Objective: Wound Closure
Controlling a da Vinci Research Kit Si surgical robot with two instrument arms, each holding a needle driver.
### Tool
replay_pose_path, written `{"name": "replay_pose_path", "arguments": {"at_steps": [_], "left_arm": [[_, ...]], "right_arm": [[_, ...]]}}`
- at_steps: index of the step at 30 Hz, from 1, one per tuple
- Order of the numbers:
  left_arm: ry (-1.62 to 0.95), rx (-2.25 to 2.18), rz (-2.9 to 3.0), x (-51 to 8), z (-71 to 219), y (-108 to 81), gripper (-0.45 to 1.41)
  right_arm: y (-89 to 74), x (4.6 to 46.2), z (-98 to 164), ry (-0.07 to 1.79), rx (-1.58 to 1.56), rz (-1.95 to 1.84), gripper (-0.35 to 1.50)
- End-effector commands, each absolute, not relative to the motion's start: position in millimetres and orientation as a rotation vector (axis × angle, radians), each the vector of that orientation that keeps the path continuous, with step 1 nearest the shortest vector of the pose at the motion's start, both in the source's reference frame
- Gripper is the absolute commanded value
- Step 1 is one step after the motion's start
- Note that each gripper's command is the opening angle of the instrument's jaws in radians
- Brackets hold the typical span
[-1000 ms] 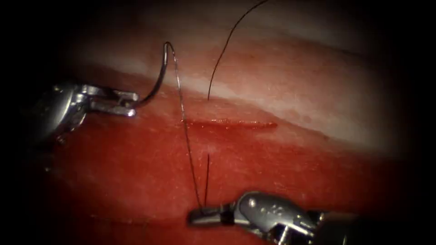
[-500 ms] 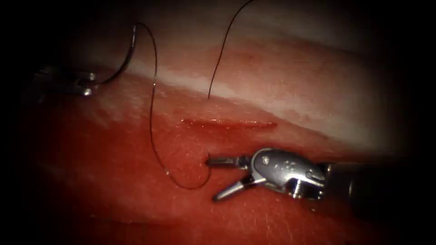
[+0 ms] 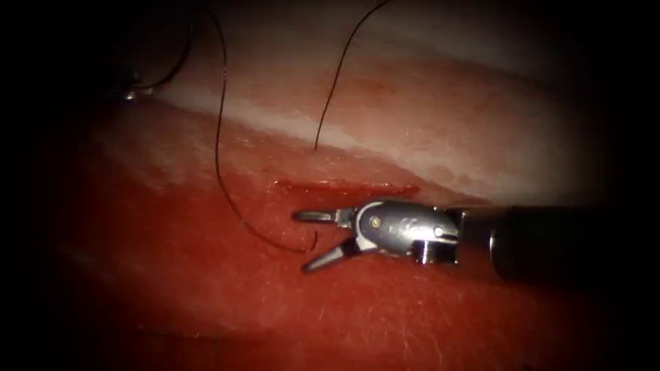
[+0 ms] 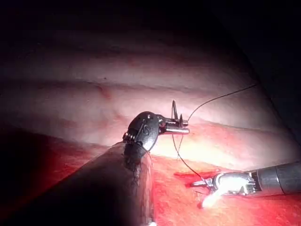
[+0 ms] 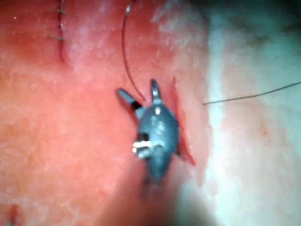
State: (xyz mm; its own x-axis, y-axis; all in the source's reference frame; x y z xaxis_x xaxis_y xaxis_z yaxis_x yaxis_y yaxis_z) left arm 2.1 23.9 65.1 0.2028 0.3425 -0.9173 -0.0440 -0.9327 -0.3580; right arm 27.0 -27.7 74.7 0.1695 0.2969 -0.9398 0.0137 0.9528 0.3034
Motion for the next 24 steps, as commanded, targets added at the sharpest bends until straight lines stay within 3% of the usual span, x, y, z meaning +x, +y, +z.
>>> {"name": "replay_pose_path", "arguments": {"at_steps": [1,24], "left_arm": [[-0.280,-2.178,1.789,1.7,65,24.2,-0.45],[-0.286,-2.194,1.790,1.4,63,22.8,-0.45]], "right_arm": [[-27.8,27.1,75,1.366,0.291,0.202,-0.35],[-37.2,27.2,64,1.330,0.427,0.190,-0.35]]}}
